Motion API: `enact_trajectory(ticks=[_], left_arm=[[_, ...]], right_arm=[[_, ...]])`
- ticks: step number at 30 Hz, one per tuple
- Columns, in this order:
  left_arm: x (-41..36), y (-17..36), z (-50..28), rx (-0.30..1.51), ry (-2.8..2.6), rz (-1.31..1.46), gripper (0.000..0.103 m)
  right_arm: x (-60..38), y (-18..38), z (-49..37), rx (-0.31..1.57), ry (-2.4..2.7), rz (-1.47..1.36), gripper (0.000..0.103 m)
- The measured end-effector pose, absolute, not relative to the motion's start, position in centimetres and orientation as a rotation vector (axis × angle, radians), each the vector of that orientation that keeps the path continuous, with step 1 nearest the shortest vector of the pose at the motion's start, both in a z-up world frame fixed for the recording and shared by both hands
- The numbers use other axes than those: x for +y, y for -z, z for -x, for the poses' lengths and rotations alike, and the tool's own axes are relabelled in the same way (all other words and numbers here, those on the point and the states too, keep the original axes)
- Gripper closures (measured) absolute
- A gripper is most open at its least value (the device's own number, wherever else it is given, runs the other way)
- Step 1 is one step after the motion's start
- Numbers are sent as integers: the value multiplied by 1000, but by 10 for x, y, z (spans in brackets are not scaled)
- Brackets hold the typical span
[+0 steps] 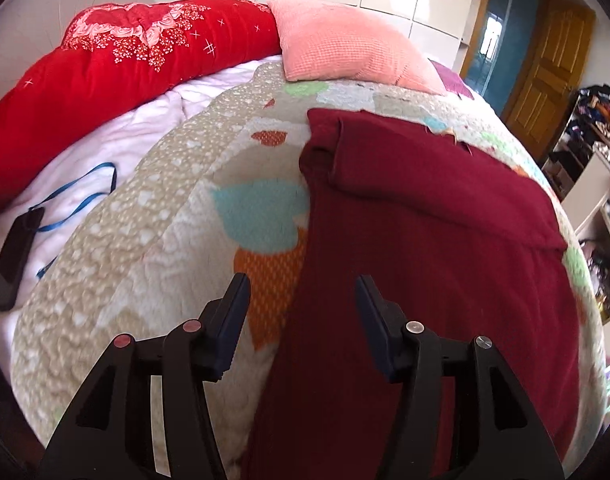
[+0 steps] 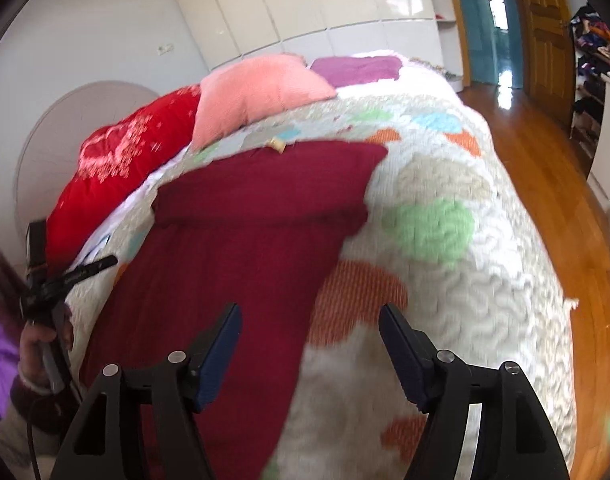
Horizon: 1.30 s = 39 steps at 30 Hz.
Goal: Fold small clothes
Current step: 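Reposition both tools toward the sweater hem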
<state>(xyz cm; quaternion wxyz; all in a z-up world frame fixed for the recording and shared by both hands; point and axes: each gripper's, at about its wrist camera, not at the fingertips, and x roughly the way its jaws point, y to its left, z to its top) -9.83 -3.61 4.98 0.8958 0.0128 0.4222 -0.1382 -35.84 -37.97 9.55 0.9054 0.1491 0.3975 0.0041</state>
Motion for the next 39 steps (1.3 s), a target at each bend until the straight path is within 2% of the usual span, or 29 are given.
enact_trajectory(ticks=[13,22,23,25,29,31,36,39], left_arm=[[-21,-41,154,925,279,-92,49],[40,-19,176,1076,336,130,48],[43,-18,180,1075,348,153,48],[43,-18,189,1072,375,179,39],[32,-12,196,1106,439,230,35],[25,-10,197,1094,446,221,24],[10,-9,198,1094,450,153,16],[11,-7,193,1104,463,144,16]], right_arm=[[-358,-39,407,918,-187,-395,34],[-337,-26,422,927,-288,-361,27],[-335,-26,421,926,-297,-360,26],[-331,-24,419,918,-326,-374,24],[-325,-18,412,903,-379,-423,23],[-324,-16,410,894,-389,-446,23],[-324,-15,407,883,-414,-472,23],[-326,-15,409,881,-430,-486,23]])
